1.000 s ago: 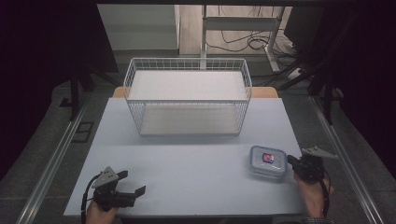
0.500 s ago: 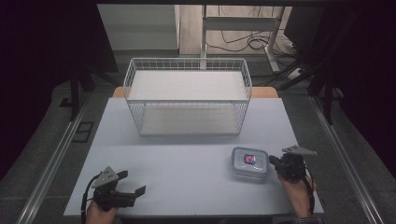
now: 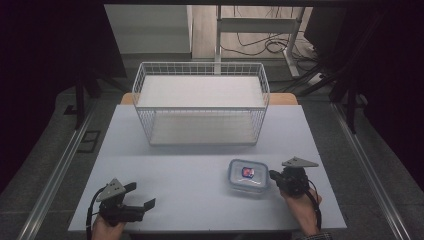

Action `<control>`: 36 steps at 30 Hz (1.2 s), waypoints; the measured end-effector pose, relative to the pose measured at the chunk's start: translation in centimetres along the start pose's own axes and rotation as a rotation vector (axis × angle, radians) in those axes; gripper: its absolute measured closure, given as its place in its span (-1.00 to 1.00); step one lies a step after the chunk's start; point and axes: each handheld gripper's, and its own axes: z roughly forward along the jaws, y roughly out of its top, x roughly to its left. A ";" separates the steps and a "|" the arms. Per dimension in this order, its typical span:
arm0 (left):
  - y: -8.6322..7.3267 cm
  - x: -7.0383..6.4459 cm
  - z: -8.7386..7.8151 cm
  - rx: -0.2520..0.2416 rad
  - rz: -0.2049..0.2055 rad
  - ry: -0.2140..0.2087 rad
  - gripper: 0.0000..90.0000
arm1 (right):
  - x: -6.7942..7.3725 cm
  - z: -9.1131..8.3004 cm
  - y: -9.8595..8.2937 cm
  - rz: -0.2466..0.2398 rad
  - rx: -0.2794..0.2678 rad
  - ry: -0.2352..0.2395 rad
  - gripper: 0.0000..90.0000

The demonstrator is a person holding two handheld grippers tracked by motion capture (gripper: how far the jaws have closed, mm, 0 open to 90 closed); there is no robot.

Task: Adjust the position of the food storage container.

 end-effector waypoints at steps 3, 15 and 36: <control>0.0 0.0 0.0 0.000 0.000 0.001 -0.94 | 1.0 0.5 0.3 -0.019 0.002 0.020 0.99; 0.1 -0.1 -0.1 -0.012 0.012 0.003 -0.93 | 3.7 2.2 1.2 -0.047 0.000 0.073 0.99; 0.1 -0.3 -0.2 0.003 0.008 -0.015 -0.90 | 7.9 5.3 3.3 -0.116 -0.008 0.116 0.96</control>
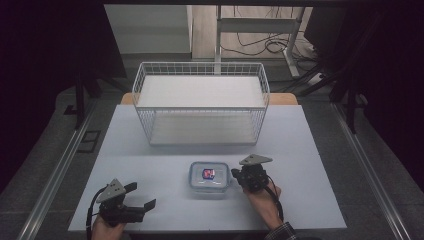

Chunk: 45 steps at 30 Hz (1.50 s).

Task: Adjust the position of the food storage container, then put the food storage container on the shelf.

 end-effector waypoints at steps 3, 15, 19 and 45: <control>0.1 -0.1 -0.2 0.016 -0.006 -0.018 -0.79 | -0.7 -1.5 0.0 0.012 -0.043 0.026 0.84; 0.1 -0.6 0.0 0.022 0.062 0.034 -0.85 | 0.0 -4.1 -2.0 -0.084 -0.036 0.031 0.06; 0.0 -0.5 0.1 0.025 0.062 0.039 -0.88 | -0.2 -3.6 -2.7 -0.081 -0.015 0.035 -0.30; 7.0 -2.8 7.3 0.075 0.101 -0.149 -0.89 | 1.1 -1.8 0.4 -0.029 -0.004 0.111 -0.66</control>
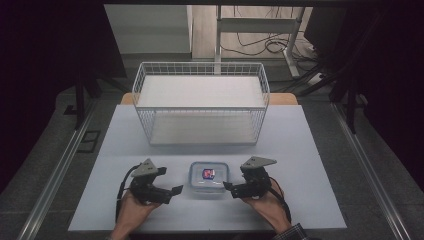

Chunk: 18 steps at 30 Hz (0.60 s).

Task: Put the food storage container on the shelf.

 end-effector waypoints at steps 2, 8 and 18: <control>0.5 -0.2 0.5 0.007 0.008 -0.004 -0.89 | 0.1 0.1 0.1 -0.003 0.003 0.003 -0.64; 2.6 0.0 3.9 0.045 0.025 -0.029 -0.87 | 0.0 1.2 0.3 -0.018 -0.003 0.026 -0.69; 1.7 1.4 6.4 0.128 -0.092 -0.156 -0.82 | -1.6 3.5 0.3 0.147 0.047 0.216 -0.74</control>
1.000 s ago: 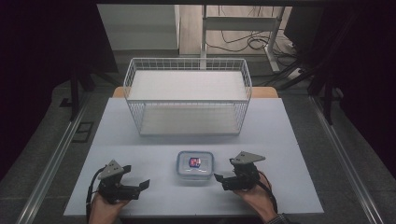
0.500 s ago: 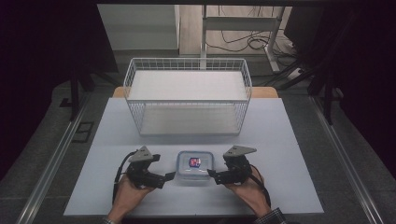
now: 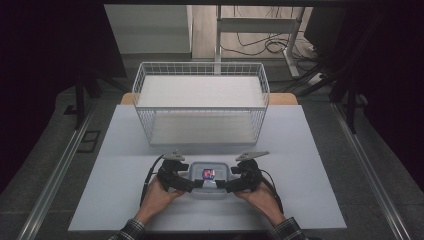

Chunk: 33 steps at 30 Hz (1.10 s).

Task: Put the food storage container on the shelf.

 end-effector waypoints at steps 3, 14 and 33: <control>-0.3 -0.2 0.0 0.021 -0.010 -0.043 -0.77 | 0.3 0.2 -0.1 0.010 0.030 0.041 -0.69; -1.9 -1.4 -2.7 -0.009 0.034 -0.035 -0.05 | 1.2 -2.1 -1.2 -0.015 0.031 0.029 -0.05; -2.8 0.5 -3.2 -0.065 -0.057 -0.186 0.27 | -0.5 -2.9 -2.0 0.072 -0.021 0.177 0.25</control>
